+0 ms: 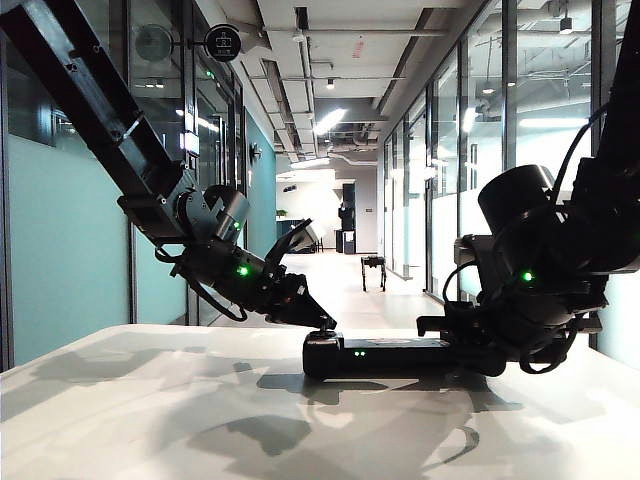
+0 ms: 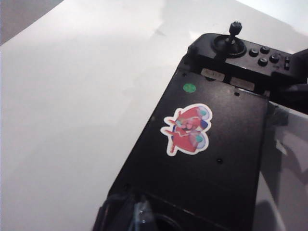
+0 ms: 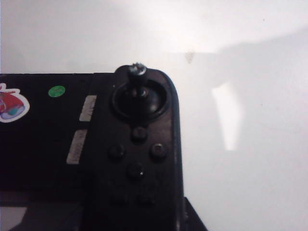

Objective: Push the left joystick on the remote control sitting on the white table backward to make the robot dog back up in a straight line until it returns close to you.

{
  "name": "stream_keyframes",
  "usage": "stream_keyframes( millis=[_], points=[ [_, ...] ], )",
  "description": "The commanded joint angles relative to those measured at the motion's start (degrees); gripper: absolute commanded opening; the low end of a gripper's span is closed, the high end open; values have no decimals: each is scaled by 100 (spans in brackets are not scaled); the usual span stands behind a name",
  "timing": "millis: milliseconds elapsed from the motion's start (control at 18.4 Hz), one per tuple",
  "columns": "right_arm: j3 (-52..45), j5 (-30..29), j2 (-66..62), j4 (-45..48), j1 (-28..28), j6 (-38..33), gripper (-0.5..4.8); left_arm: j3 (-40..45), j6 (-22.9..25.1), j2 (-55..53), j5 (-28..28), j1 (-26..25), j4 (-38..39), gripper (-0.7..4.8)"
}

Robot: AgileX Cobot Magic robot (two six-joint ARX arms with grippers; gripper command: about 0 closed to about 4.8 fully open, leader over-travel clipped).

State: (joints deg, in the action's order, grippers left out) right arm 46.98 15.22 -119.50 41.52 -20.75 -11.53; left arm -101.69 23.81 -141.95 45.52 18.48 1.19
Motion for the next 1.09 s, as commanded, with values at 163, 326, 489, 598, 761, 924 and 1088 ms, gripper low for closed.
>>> stream_keyframes(
  millis=[163,326,489,598,761,924,1088],
  points=[
    [24,118,28,208,2,-48,165,-17,282,20,151,15,293,-5],
    [24,136,28,208,2,-48,165,-17,365,22,289,15,299,-5],
    [24,138,28,208,2,-48,165,-17,363,22,334,15,304,-6],
    [24,138,28,208,2,-48,165,-17,363,22,334,15,306,-6],
    [24,138,28,208,2,-46,165,-17,363,22,334,15,308,-5],
    [24,138,28,208,2,-48,165,-17,363,22,334,15,308,-5],
    [24,140,28,208,2,-46,165,-17,363,22,337,15,308,-6]
  ],
)
